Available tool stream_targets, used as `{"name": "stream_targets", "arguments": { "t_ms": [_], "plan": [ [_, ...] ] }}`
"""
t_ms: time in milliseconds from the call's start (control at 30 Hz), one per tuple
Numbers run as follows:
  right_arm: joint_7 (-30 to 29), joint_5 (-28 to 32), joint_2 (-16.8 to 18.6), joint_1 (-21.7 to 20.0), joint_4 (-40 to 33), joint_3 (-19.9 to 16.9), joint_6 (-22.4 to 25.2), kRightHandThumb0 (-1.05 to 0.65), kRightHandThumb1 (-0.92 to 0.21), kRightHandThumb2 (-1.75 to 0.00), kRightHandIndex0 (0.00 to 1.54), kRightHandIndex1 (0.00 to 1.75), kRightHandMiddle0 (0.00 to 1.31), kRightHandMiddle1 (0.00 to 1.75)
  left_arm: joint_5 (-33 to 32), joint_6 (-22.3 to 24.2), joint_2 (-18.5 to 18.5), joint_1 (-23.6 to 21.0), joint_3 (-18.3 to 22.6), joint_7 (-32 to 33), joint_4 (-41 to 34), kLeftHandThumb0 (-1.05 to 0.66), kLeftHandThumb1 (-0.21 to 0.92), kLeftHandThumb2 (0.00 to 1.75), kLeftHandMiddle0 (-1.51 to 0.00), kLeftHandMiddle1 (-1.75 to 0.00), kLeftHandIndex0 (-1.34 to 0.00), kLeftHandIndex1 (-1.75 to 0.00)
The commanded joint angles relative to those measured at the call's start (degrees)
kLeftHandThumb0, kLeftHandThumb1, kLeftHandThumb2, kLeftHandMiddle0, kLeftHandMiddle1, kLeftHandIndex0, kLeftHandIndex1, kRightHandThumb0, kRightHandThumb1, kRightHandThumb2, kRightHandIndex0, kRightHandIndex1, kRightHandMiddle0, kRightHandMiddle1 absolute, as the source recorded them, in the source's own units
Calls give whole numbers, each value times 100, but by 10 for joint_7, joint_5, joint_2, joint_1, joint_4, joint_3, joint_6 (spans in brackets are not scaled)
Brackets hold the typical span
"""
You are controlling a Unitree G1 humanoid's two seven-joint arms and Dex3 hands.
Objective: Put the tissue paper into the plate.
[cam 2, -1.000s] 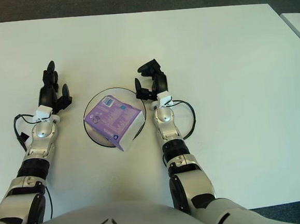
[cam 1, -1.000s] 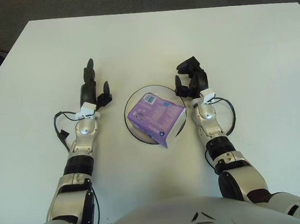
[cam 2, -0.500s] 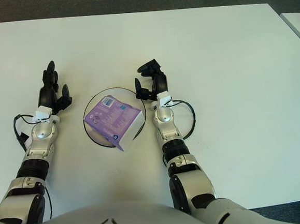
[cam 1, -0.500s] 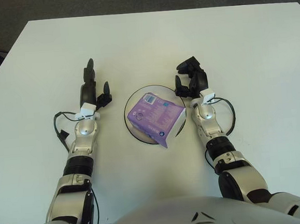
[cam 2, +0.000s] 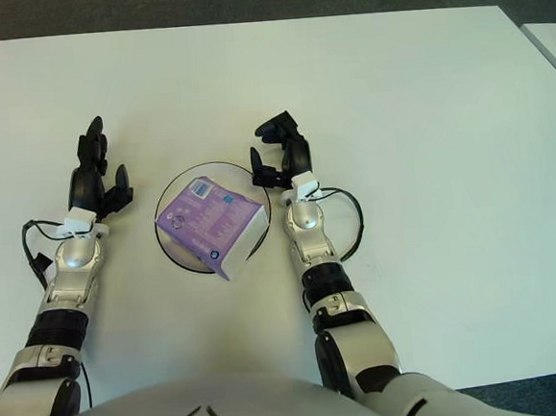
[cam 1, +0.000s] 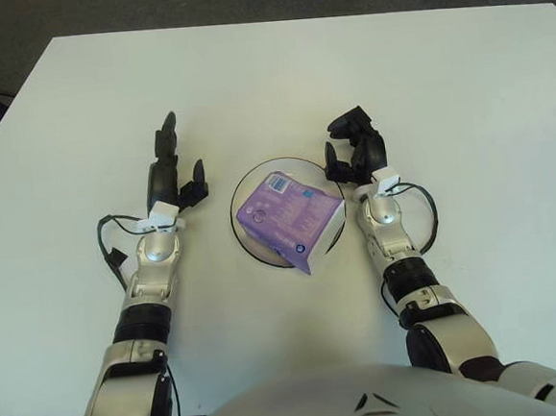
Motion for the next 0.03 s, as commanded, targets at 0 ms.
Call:
{"name": "stream_targets", "arguments": {
  "t_ms": [0],
  "plan": [
    [14,14,-19,57,128,-20,22,-1,-38,-119,63,168,41,161,11,33,-27,79,-16,4,4,-69,92,77,-21,-1,0,-42]
  ]
}}
